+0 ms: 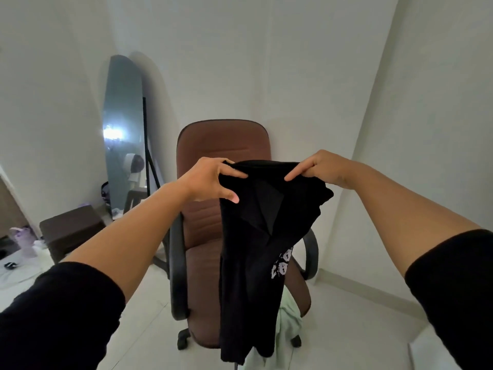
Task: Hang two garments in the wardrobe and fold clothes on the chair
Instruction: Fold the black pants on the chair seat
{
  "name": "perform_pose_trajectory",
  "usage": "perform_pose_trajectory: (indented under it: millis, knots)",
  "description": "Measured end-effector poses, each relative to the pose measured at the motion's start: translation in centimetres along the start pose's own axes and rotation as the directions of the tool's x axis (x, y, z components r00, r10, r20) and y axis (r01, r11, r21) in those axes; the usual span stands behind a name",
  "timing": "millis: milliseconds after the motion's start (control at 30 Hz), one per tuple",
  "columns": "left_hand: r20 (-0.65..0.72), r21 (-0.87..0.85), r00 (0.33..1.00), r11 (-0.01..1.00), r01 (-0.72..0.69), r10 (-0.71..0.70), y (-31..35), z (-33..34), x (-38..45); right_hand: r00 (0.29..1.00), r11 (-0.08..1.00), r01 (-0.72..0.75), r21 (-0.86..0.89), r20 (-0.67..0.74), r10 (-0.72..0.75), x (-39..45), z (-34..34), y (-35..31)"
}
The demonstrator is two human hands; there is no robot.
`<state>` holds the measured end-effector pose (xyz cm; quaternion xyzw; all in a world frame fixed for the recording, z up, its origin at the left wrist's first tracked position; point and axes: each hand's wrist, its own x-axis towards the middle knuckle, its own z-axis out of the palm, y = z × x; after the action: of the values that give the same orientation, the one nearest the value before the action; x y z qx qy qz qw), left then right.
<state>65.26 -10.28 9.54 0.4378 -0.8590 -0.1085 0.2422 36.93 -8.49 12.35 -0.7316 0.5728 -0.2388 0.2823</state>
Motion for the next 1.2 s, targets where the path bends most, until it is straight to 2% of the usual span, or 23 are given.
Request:
perform_pose_trajectory:
  millis: [167, 367, 567, 633, 800, 933, 1100, 1200]
  knots:
    - [0.139, -0.081, 0.989, 0.995, 0.063, -0.051, -1.6, 0.6, 1.8, 0.995, 0.995, -0.09, -0.048, 0.038, 0.091, 2.0, -0.8, 0.3]
    - [0.128, -0.013, 0.986, 0.994, 0.109, -0.106, -7.9, 5.6, 8.3, 0.995, 0.937, -0.093, -0.337, 0.004, 0.1, 11.8, 1.1, 4.6]
    - [0.2, 0.139, 0.971, 0.985, 0.102, -0.128, -18.9, 14.3, 18.7, 0.976, 0.813, -0.189, -0.551, -0.196, 0.094, 25.8, 7.5, 13.3]
    - [0.219, 0.19, 0.964, 0.976, 0.111, -0.152, -22.5, 17.1, 21.5, 0.969, 0.742, -0.231, -0.629, -0.215, 0.119, 29.4, 9.6, 15.9]
    - [0.307, 0.226, 0.911, 0.951, 0.21, -0.274, -28.7, 23.9, 24.3, 0.964, 0.671, -0.248, -0.698, -0.106, 0.246, 34.3, 14.6, 21.4]
    - [0.402, 0.186, 0.86, 0.948, 0.259, -0.314, -30.1, 29.0, 23.1, 0.957, 0.713, -0.246, -0.657, -0.047, 0.287, 34.0, 18.8, 25.5]
    - [0.548, 0.227, 0.759, 0.936, 0.27, -0.352, -29.3, 35.2, 16.0, 0.971, 0.763, -0.111, -0.637, 0.092, 0.219, 28.1, 24.0, 30.0]
    - [0.673, 0.277, 0.657, 0.939, 0.201, -0.34, -28.1, 39.7, 9.5, 0.933, 0.802, -0.074, -0.592, 0.244, 0.266, 22.7, 28.1, 32.4]
